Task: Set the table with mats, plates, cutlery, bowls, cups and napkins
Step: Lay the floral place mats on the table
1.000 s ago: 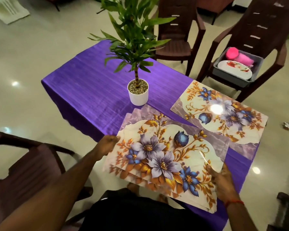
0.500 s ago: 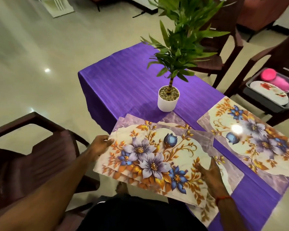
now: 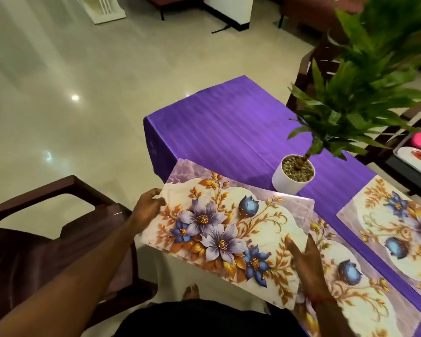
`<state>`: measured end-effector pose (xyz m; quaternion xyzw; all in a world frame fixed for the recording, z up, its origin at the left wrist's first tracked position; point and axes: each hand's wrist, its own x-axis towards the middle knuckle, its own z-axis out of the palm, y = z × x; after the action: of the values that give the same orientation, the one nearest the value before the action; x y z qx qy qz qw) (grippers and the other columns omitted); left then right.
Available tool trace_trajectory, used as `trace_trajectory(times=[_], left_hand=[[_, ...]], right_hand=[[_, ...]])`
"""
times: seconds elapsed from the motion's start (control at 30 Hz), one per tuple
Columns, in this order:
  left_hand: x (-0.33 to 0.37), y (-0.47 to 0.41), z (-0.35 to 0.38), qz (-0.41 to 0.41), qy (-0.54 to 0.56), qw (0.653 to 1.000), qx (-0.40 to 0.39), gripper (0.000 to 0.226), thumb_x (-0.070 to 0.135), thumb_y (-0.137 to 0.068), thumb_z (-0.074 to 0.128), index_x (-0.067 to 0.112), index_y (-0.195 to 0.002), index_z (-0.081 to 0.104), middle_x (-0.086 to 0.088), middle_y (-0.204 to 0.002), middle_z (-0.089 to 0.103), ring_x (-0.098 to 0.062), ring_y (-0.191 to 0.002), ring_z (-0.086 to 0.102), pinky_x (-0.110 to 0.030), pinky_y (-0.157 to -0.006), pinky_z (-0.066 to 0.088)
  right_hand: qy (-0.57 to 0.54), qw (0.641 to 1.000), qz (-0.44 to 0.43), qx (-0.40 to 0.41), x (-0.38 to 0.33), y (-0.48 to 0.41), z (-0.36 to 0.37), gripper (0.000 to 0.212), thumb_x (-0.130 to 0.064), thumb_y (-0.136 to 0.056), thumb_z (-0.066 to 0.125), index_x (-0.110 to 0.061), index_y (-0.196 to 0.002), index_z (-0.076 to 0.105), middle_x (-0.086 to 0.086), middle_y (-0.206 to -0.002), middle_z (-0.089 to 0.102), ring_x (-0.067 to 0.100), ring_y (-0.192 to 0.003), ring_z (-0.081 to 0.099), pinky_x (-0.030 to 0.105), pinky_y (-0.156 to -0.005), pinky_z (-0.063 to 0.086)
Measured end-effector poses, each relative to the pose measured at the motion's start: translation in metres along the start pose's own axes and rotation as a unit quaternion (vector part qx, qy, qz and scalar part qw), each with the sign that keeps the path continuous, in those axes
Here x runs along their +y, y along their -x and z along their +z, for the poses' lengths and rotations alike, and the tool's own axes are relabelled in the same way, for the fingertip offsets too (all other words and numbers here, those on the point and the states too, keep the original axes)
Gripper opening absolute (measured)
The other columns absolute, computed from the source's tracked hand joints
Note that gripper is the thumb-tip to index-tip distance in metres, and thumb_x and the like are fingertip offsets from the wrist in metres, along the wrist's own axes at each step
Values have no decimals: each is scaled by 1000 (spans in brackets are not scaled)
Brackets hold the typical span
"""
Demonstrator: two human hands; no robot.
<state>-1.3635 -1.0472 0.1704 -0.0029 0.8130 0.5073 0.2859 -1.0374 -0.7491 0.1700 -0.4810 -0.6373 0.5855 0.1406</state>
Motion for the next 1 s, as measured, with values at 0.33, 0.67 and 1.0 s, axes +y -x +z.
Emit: trace_trajectory(times=[0.33, 0.67, 1.0], left_hand=[[18, -74, -40, 18, 36, 997, 59, 6, 12, -93, 69, 13, -90, 74, -7, -86, 76, -21, -76, 69, -35, -75, 56], [59, -139, -52, 20, -51, 992, 116, 7, 10, -92, 71, 9, -99, 73, -10, -93, 76, -18, -73, 67, -32, -73, 58], [105, -203, -58, 36, -99, 988, 116, 20, 15, -92, 73, 5, -110, 73, -12, -99, 75, -22, -81, 68, -39, -83, 57]], right_hand=[[32, 999, -4, -4, -39, -37, 74, 46, -26, -96, 65, -12, -137, 50, 8, -128, 62, 22, -108, 58, 37, -96, 45], [-16, 1000, -8, -3, -79, -110, 130, 35, -26, -98, 62, -15, -131, 55, 3, -113, 65, 15, -87, 65, 31, -76, 53], [-36, 999, 2, 6, -109, -155, 167, 27, -25, -95, 67, -15, -119, 58, 6, -107, 71, 22, -88, 70, 37, -71, 57]])
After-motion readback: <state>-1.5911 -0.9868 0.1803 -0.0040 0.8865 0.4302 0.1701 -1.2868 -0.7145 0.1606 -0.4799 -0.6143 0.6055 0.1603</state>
